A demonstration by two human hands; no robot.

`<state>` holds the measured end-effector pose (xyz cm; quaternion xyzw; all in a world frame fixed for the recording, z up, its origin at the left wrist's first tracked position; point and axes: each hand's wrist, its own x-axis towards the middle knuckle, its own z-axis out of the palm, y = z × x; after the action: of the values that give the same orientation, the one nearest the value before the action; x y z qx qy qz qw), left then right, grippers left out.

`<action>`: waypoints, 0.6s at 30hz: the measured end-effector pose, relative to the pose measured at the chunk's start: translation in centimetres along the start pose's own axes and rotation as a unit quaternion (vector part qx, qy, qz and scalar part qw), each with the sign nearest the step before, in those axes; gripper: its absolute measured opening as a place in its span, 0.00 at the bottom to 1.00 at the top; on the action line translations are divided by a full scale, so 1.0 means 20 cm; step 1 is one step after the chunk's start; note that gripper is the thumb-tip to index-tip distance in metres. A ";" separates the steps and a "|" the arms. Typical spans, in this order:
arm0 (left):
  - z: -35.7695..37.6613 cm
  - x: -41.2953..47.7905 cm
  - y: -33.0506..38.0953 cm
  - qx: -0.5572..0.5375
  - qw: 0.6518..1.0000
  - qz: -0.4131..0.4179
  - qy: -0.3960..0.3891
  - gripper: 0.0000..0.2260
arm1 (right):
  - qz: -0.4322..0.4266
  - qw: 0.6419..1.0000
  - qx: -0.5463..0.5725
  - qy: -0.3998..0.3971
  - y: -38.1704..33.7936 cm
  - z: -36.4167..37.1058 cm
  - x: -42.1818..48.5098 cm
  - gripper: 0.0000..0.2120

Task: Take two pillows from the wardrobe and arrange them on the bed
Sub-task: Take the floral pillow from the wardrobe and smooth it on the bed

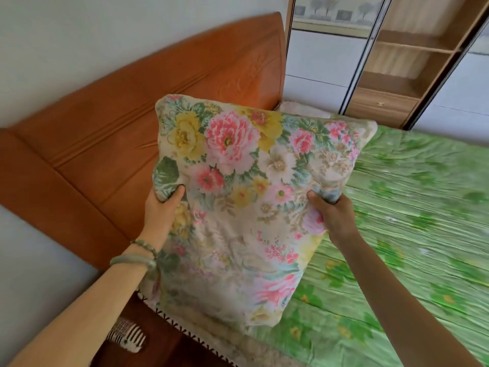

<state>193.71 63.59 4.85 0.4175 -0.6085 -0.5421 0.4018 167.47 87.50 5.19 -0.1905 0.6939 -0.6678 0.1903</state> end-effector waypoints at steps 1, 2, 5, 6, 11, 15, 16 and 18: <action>0.02 0.04 -0.01 -0.002 1.000 -0.004 -0.006 0.20 | 0.006 1.000 0.002 -0.002 0.01 0.01 0.03 0.16; 0.04 0.07 -0.02 -0.002 1.000 -0.009 -0.011 0.19 | 0.013 1.000 0.006 -0.006 0.03 0.01 0.06 0.16; 0.10 0.18 -0.05 0.009 1.000 -0.021 -0.015 0.17 | 0.037 0.999 0.020 -0.020 0.07 0.04 0.17 0.17; 0.12 0.22 -0.05 0.019 0.999 -0.027 -0.015 0.17 | 0.046 0.998 0.022 -0.022 0.09 0.05 0.22 0.16; 0.20 0.41 -0.17 0.060 0.995 -0.070 -0.029 0.16 | 0.117 0.993 0.009 -0.031 0.26 0.13 0.39 0.15; 0.26 0.56 -0.33 0.083 0.988 -0.125 -0.043 0.14 | 0.170 0.985 -0.035 -0.017 0.44 0.21 0.47 0.11; 0.27 0.59 -0.37 0.090 0.986 -0.136 -0.047 0.13 | 0.181 0.982 -0.048 -0.010 0.47 0.23 0.48 0.08; 0.30 0.67 -0.46 0.101 0.981 -0.156 -0.060 0.11 | 0.196 0.979 -0.054 0.000 0.55 0.26 0.54 0.07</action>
<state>184.24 52.34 -4.36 0.5121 -0.6104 -0.5584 0.2310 160.85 77.81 -6.06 -0.0607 0.7525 -0.5793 0.3074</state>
